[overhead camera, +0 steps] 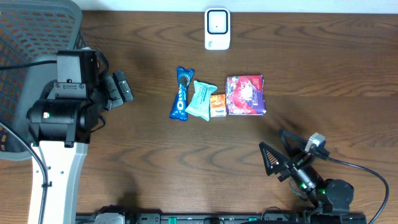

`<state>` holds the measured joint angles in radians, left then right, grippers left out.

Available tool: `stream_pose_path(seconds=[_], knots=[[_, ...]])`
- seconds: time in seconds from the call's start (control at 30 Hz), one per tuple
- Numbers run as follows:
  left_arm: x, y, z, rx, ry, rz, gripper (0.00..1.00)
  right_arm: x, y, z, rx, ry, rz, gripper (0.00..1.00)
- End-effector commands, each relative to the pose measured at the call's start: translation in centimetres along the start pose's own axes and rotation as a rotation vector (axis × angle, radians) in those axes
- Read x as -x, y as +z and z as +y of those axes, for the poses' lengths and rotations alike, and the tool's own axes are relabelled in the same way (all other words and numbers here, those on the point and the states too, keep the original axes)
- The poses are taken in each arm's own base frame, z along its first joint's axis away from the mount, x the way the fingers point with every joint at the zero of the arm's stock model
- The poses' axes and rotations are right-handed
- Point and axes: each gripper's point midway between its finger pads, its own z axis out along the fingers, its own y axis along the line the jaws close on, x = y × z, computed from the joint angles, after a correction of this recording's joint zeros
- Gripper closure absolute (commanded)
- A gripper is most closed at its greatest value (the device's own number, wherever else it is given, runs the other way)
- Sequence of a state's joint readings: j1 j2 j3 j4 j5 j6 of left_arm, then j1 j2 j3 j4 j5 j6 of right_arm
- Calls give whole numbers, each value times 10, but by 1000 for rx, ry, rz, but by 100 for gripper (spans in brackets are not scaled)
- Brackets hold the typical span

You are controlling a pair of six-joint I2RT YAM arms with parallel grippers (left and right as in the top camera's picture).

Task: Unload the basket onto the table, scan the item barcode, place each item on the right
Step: 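Withdraw the left gripper back beside the basket, then move the right gripper toward the red-purple Carefree pack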

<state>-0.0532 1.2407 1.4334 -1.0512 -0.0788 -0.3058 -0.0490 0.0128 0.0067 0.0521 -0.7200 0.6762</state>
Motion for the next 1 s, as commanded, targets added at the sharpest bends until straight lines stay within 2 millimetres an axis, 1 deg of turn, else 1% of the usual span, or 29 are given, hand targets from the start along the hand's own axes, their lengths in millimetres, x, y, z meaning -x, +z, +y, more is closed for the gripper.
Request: stream_pose_path(seconds=[0.0, 0.13, 0.2, 0.23, 0.33, 0.43, 0.53, 0.63, 0.77, 0.87, 0.97], knots=[[3, -2, 2, 11, 10, -9, 2, -2, 0, 9, 44, 135, 18, 1], [3, -2, 2, 11, 10, -9, 2, 0, 0, 5, 25, 174, 3, 1], [3, -2, 2, 11, 10, -9, 2, 9, 0, 11, 47, 180, -28, 1], [3, -2, 2, 11, 10, -9, 2, 17, -1, 18, 74, 147, -58, 1], [3, -2, 2, 11, 10, -9, 2, 56, -9, 44, 148, 15, -216, 1], [3, -2, 2, 11, 10, -9, 2, 85, -15, 53, 103, -17, -306, 1], [3, -2, 2, 11, 10, -9, 2, 102, -14, 60, 22, -124, -276, 1], [3, -2, 2, 11, 10, -9, 2, 115, -8, 52, -126, -167, -181, 1], [3, -2, 2, 11, 10, -9, 2, 126, 2, 27, -346, -157, 3, 1], [3, -2, 2, 11, 10, -9, 2, 124, 11, 9, -449, -93, 163, 1], [3, -2, 2, 12, 10, -8, 2, 115, 21, -4, -500, -15, 328, 1]])
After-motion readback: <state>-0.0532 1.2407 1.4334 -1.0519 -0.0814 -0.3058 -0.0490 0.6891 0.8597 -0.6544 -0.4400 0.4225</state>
